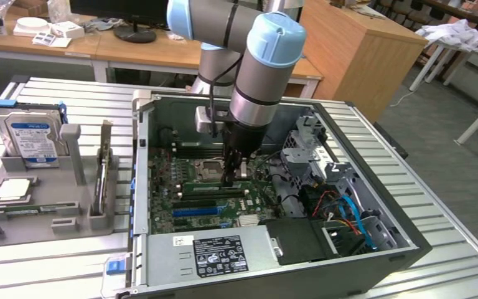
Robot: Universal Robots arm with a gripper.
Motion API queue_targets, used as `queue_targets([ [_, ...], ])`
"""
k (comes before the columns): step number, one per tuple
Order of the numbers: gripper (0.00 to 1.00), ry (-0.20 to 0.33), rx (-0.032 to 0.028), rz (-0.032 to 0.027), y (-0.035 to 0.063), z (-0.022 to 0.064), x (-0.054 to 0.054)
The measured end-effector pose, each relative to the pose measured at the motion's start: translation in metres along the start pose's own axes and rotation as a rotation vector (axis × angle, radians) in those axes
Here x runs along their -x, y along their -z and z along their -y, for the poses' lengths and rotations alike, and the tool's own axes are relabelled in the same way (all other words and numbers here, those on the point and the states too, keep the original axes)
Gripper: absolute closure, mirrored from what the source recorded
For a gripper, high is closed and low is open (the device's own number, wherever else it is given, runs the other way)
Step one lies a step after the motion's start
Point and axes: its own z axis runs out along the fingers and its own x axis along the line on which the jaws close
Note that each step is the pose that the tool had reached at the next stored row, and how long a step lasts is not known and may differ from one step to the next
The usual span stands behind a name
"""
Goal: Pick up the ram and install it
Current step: 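Insert the ram into the slot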
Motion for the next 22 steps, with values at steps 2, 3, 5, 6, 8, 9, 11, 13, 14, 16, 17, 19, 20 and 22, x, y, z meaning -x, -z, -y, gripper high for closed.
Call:
queue_targets([
  [2, 0.88, 0.000, 0.0000, 0.0000, -0.0004, 0.0000, 0.0000],
  [3, 0.88, 0.000, 0.0001, 0.0000, -0.0004, 0.0000, 0.0000],
  [5, 0.88, 0.000, 0.0001, -0.0001, -0.0004, 0.0000, 0.0000],
  [6, 0.88, 0.000, 0.0000, -0.0001, -0.0004, 0.0000, 0.0000],
  [8, 0.88, 0.000, 0.0000, 0.0000, -0.0004, 0.0000, 0.0000],
  [9, 0.88, 0.001, 0.0001, -0.0001, -0.0004, 0.0000, 0.0000],
  [11, 0.88, 0.004, 0.0003, -0.0002, -0.0004, 0.0000, 0.0000],
  [13, 0.88, 0.007, 0.0003, -0.0003, -0.0004, 0.0000, 0.0000],
  [14, 0.88, 0.009, 0.0005, -0.0004, -0.0004, 0.0000, 0.0000],
  [16, 0.88, 0.014, 0.0007, -0.0005, -0.0004, 0.0000, 0.0000],
  [17, 0.88, 0.014, 0.0007, -0.0005, -0.0004, 0.0000, 0.0000],
  [19, 0.88, 0.014, 0.0007, -0.0005, -0.0004, 0.0000, 0.0000],
  [20, 0.88, 0.014, 0.0006, -0.0003, -0.0005, 0.0000, -0.0001],
  [22, 0.88, 0.014, 0.0006, -0.0004, -0.0004, 0.0000, -0.0004],
])
